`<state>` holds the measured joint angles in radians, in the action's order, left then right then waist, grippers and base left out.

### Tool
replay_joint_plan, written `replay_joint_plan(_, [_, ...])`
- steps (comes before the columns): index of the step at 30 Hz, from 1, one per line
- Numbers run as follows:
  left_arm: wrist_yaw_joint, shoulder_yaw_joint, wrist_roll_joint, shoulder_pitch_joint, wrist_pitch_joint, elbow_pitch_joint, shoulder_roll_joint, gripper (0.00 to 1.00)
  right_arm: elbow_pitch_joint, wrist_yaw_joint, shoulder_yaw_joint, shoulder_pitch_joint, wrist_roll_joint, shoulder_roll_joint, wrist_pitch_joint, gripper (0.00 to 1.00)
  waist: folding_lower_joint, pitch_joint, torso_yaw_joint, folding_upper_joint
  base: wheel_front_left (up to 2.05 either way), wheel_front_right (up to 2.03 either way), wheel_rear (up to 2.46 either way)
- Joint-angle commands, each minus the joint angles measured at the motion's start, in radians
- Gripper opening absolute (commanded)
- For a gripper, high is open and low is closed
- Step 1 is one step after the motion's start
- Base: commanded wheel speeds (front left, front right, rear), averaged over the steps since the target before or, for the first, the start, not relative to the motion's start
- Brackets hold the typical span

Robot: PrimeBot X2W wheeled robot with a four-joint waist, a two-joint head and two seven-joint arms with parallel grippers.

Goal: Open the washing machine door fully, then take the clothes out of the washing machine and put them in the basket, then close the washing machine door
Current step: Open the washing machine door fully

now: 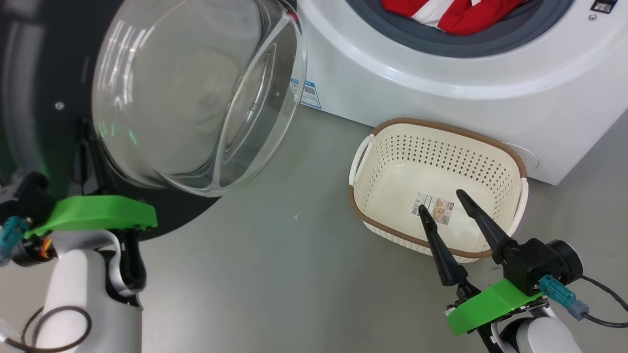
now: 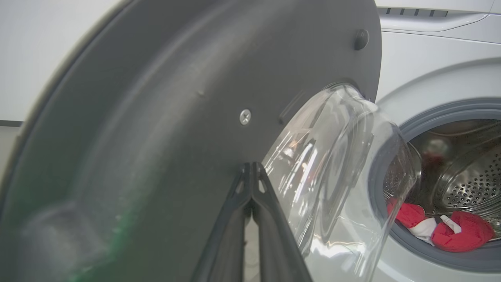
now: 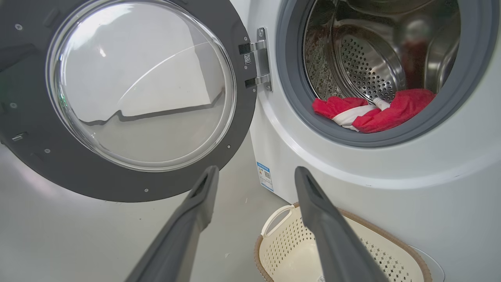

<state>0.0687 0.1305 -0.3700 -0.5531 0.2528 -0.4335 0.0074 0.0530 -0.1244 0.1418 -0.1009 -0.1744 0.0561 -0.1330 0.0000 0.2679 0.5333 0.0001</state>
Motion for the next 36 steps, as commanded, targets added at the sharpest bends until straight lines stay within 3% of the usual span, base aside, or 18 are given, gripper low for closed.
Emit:
replay_joint_plan(1, [-0.001, 0.059, 0.013, -0.033, 0.009, 0.003, 0.044, 0.00, -0.034, -0.006, 0.025, -0.012, 0.011, -0.006, 0.002, 1.00, 0.0000, 0.007, -0.004, -0.0001, 0.00, 0.00, 0.00])
replay_joint_plan(11, [-0.047, 0.177, 0.049, -0.097, 0.009, -0.085, 0.043, 0.00, -0.053, -0.006, 0.020, -0.017, 0.030, -0.006, 0.023, 1.00, 0.0000, 0.030, -0.015, -0.0001, 0.00, 0.00, 0.00])
replay_joint_plan(36, [-0.080, 0.401, 0.155, -0.184, 0.009, -0.264, 0.052, 0.00, -0.076, -0.006, 0.026, -0.021, 0.045, -0.006, 0.053, 1.00, 0.0000, 0.046, -0.035, -0.0001, 0.00, 0.00, 0.00])
